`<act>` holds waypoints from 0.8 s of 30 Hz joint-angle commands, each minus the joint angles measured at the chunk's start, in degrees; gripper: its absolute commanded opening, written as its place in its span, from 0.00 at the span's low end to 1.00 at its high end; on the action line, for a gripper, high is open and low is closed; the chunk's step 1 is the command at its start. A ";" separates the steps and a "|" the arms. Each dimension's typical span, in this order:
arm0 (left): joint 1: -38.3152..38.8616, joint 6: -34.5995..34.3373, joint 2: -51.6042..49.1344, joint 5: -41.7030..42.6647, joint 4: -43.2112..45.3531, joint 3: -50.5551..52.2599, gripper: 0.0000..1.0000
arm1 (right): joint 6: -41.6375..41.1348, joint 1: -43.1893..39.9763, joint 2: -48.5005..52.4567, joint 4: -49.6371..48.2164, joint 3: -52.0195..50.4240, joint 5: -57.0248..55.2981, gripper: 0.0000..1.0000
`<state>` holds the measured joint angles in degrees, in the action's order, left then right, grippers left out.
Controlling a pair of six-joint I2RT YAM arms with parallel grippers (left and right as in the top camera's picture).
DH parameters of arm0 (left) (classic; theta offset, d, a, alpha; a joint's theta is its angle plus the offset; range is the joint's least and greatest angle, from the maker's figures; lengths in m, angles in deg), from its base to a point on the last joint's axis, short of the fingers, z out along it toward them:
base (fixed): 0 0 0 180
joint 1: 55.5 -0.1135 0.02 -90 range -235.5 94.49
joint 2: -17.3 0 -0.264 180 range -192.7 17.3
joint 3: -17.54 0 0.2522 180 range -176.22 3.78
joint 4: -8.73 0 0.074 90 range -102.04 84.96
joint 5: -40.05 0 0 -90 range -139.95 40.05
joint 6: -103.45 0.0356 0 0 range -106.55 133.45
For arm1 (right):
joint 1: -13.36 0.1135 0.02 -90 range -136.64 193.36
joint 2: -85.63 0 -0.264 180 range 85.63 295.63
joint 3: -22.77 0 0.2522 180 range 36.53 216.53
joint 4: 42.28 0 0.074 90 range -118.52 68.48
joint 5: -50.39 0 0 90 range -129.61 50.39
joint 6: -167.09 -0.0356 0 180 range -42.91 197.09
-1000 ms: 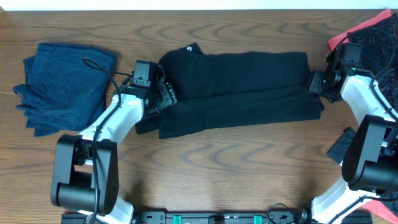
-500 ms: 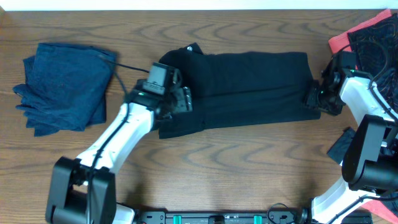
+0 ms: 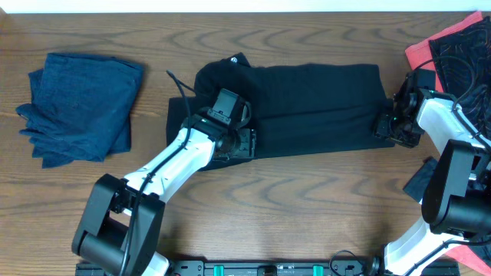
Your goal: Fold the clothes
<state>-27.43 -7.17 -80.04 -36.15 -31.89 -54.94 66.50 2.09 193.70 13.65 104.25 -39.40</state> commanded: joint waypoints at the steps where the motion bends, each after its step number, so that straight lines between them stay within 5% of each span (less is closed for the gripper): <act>1: 1.66 1.57 -2.10 0.50 -0.09 0.13 0.68 | 0.37 0.46 0.59 -0.17 -0.35 0.04 0.57; 9: 3.28 0.83 -5.66 -0.79 1.33 0.11 0.61 | 0.39 0.46 0.59 -0.13 -0.35 0.04 0.57; 16: 3.23 0.87 -5.62 -0.83 2.69 -0.20 0.07 | 0.39 0.46 0.59 -0.15 -0.35 0.02 0.57; 24: 1.62 1.62 -2.43 -7.87 1.22 -5.20 0.06 | 0.39 0.46 0.59 -0.15 -0.35 0.04 0.57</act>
<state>-24.65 -6.36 -85.12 -39.05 -30.60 -56.84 66.50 2.09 193.70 13.65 104.25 -39.40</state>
